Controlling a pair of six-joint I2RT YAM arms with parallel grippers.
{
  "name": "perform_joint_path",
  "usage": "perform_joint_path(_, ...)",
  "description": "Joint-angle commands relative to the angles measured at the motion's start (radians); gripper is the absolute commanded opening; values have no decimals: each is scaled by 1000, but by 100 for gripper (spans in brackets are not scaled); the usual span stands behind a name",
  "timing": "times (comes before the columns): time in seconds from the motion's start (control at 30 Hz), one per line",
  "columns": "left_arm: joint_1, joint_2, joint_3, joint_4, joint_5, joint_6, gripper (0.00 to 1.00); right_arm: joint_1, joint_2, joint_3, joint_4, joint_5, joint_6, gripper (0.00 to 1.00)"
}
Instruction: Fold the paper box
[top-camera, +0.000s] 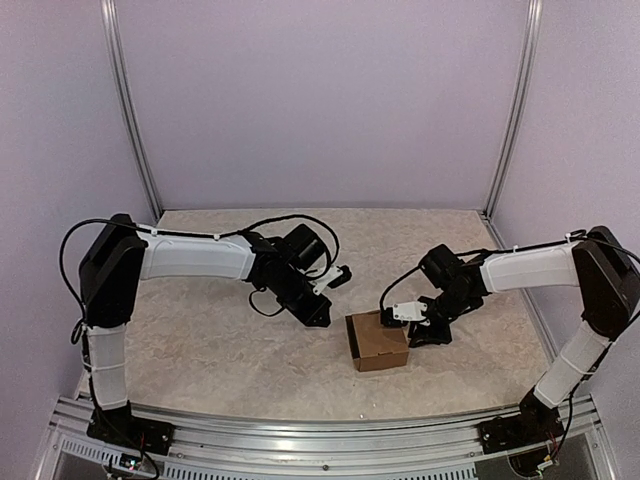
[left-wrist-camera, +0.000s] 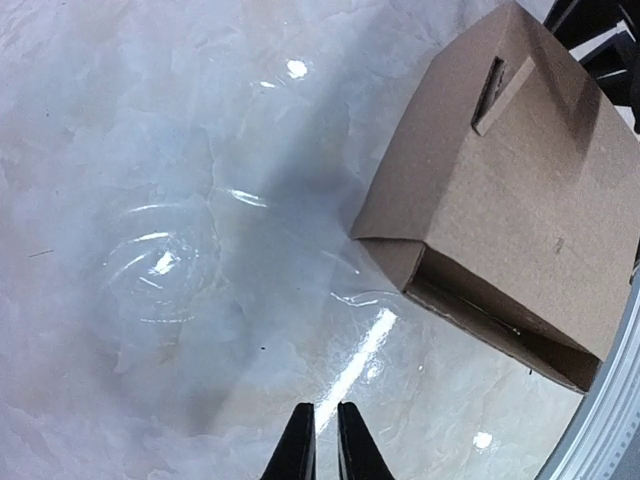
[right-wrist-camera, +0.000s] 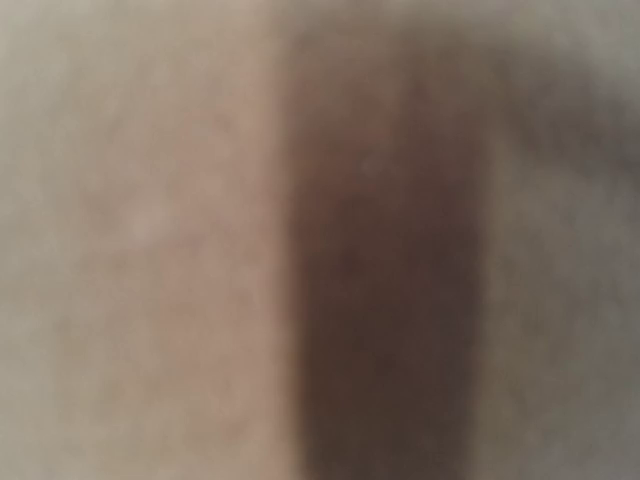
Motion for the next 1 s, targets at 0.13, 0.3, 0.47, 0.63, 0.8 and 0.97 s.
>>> perform_joint_path(0.13, -75, 116, 130, 8, 110, 26, 7, 52, -8, 0, -4, -29, 9, 24)
perform_joint_path(0.3, -94, 212, 270, 21, 157, 8, 7, 125, -4, 7, 9, -37, 3, 24)
perform_joint_path(0.47, -109, 253, 325, 23, 169, 4, 7, 142, 25, 29, 19, -14, 9, 23)
perform_joint_path(0.63, -87, 265, 322, -32, 135, -16, 7, 141, 19, 27, 23, 15, 19, 24)
perform_joint_path(0.8, -23, 193, 226, -61, 72, -21, 7, 142, -6, 1, 24, 43, 18, 24)
perform_joint_path(0.97, 19, 193, 270, -101, 55, 19, 7, 140, 5, 15, 24, 47, 24, 24)
